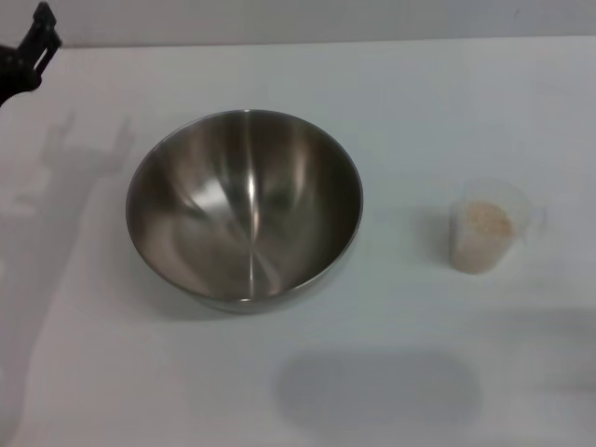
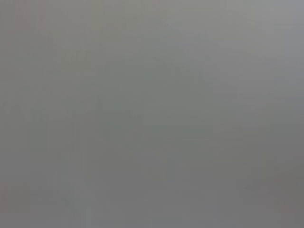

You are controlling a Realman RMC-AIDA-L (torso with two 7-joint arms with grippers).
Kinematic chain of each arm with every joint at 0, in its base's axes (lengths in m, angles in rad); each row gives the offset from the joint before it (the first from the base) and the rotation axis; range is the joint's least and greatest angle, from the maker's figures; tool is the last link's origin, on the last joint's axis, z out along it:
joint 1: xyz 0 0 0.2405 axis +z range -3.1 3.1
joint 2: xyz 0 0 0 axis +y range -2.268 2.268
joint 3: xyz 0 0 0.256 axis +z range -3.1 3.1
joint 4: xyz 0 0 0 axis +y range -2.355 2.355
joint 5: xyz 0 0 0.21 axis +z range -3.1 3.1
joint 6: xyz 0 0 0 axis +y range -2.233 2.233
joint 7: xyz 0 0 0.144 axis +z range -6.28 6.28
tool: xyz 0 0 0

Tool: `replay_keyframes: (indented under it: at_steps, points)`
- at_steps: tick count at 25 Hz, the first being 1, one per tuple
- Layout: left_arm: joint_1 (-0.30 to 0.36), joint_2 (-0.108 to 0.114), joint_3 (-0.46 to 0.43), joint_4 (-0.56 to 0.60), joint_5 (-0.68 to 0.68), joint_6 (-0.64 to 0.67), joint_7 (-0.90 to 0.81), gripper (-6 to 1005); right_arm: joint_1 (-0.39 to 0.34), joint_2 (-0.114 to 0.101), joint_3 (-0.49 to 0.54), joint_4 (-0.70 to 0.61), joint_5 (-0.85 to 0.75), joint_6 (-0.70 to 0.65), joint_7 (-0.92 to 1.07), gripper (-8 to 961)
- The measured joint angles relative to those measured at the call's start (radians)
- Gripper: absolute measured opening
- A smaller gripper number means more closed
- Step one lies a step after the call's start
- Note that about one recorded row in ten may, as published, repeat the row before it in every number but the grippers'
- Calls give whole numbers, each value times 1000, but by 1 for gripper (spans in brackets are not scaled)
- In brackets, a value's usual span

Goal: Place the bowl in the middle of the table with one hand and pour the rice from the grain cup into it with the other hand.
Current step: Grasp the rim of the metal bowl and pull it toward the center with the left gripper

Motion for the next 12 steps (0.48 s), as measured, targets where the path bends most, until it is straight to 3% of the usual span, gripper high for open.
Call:
replay_keyframes:
  at_steps: [1,2,3,4,12]
  points:
    - [17,1,-39,-65,27,-81,-2,788,0,0,0,-1,0,0,0,847]
    - [62,-22,-153,-251,111,-364,0,788,0,0,1,-1,0,1,0,847]
    - [62,-22,-153,-251,111,-364,0,789,0,0,1,-1,0,2,0,847]
    - [75,-51,-235,-392,171,-625,2,789,1,-1,2,-2,0,4,0,847]
    - [16,-93,-400,-682,139,-1279,73,791,3,-2,1,-6,0,12,0,847]
